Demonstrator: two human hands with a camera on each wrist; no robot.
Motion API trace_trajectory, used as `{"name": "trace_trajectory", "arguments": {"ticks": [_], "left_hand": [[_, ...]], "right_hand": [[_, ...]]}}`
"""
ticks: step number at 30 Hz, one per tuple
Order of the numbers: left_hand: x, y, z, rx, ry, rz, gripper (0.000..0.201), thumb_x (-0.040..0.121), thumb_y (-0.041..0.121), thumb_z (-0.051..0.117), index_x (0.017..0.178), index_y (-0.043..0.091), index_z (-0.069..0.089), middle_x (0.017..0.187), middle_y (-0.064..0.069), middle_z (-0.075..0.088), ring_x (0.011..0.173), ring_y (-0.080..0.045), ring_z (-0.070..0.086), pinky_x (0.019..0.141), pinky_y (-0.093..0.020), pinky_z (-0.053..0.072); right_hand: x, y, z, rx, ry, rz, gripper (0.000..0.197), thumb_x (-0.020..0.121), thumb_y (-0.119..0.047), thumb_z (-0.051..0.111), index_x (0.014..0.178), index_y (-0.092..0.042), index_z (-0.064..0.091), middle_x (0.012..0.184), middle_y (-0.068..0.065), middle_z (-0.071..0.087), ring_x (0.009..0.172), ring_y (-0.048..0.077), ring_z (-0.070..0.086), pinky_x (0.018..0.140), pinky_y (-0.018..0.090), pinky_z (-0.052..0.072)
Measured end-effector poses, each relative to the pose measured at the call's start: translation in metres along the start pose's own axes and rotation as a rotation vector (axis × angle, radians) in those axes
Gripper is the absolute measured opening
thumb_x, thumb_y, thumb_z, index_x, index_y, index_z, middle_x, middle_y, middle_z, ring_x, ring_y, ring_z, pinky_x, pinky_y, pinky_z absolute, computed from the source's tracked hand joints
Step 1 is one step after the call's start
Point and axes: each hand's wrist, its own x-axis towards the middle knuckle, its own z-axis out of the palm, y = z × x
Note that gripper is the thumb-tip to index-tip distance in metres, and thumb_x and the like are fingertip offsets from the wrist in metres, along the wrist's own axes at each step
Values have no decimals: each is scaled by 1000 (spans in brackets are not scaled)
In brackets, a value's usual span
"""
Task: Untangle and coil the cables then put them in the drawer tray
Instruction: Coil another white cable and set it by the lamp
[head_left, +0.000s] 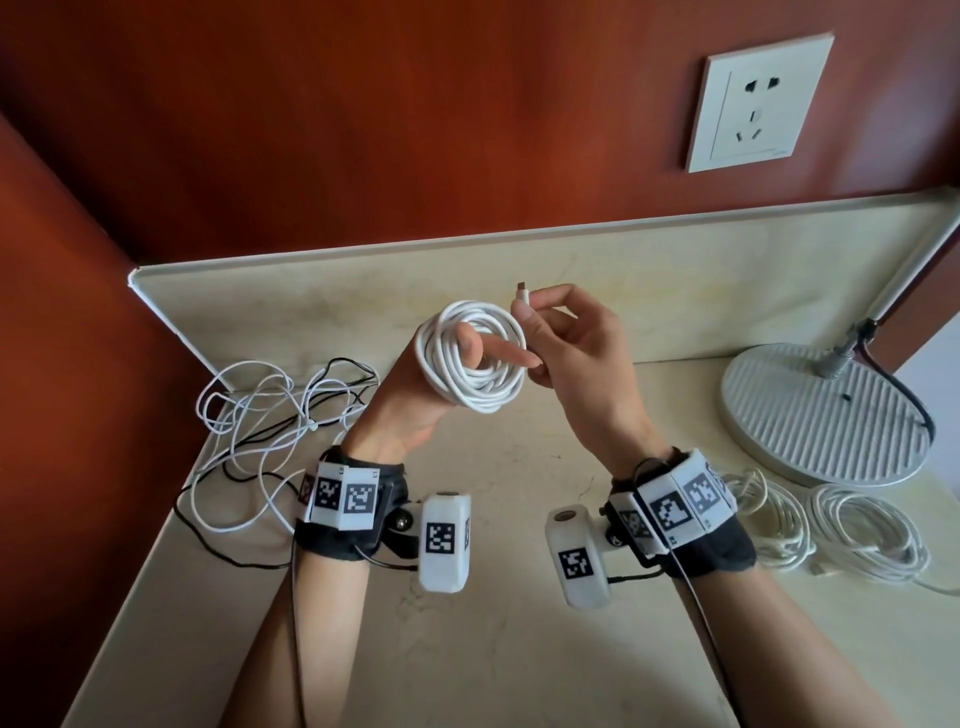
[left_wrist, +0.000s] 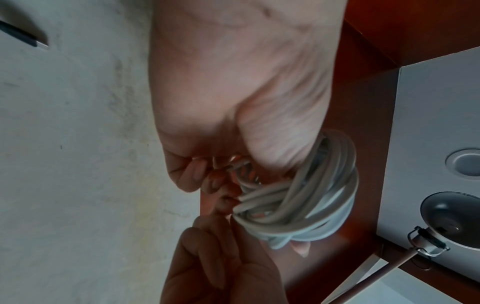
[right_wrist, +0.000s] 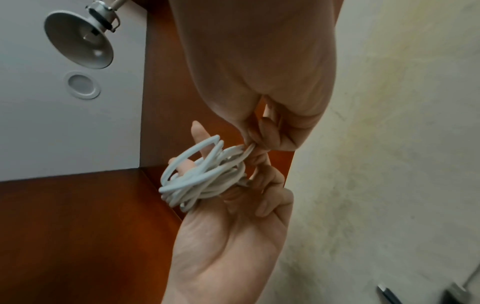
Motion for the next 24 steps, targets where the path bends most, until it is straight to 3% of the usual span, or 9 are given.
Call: {"name": "trace_trajectory", "arguments": {"ticks": [4, 7, 10, 13, 15, 17, 18, 20, 24], "left_hand": [[-1, 2, -4, 23, -43, -6, 58, 85, 77, 47, 85, 32, 83, 95, 9, 74, 89, -14, 65, 83, -31, 53], [-2, 3, -3, 61, -24, -34, 59, 83, 78, 49, 83, 30, 83, 91, 7, 74, 87, -13, 65, 81, -29, 53], [-1, 3, -2, 40, -10, -53, 57, 85, 69, 47, 84, 22, 81, 88, 11, 78, 85, -4, 68, 79, -18, 53], [0, 1, -4, 37, 26, -47, 59, 84, 77, 48, 80, 30, 83, 90, 10, 77, 88, -5, 68, 82, -21, 53], [0, 0, -6, 37, 59, -41, 61, 84, 80, 47, 79, 32, 83, 91, 11, 77, 91, -7, 68, 85, -22, 53], [0, 1, -6, 22, 76, -34, 58, 86, 71, 45, 79, 26, 82, 86, 11, 78, 88, -6, 71, 84, -20, 53], [-1, 2, -5, 2, 83, -45, 57, 85, 66, 45, 80, 21, 80, 83, 9, 78, 84, -7, 73, 81, -20, 53], [-1, 6, -3, -24, 85, -68, 54, 83, 60, 45, 83, 13, 73, 76, 6, 77, 75, -10, 74, 74, -21, 55], [-2, 9, -1, 35, 40, -85, 54, 90, 43, 31, 70, 33, 80, 65, 10, 73, 66, -3, 70, 67, -15, 52]], "right_hand": [[2, 0, -5, 34, -122, 42, 22, 101, -23, 68, 100, -1, 65, 76, 38, 47, 62, 39, 29, 57, 38, 23], [4, -3, -10, 61, -207, 51, 15, 103, -20, 63, 109, -6, 69, 81, 27, 42, 68, 38, 19, 59, 41, 17], [3, -6, -10, 121, -260, 36, 20, 106, -14, 57, 119, -2, 67, 83, 30, 42, 70, 34, 17, 55, 36, 18], [2, -7, -9, 164, -298, -4, 21, 104, -12, 58, 119, -5, 70, 83, 14, 53, 70, 32, 20, 54, 29, 25], [1, -6, -10, 168, -333, -40, 21, 100, -18, 62, 115, -10, 75, 77, 19, 44, 68, 28, 22, 55, 27, 29], [0, -4, -9, 152, -355, -82, 20, 97, -22, 65, 110, -14, 78, 83, 19, 52, 64, 19, 32, 55, 25, 33], [-1, -3, -9, 142, -362, -99, 19, 97, -21, 66, 109, -14, 78, 91, 12, 60, 65, 17, 39, 55, 24, 36], [-1, -2, -8, 112, -386, -109, 19, 97, -19, 66, 109, -12, 79, 107, 5, 65, 75, 19, 51, 60, 28, 43], [0, -4, -15, 23, -460, -8, 26, 94, -20, 71, 116, -11, 78, 123, 13, 62, 105, 30, 59, 83, 50, 51]]}}
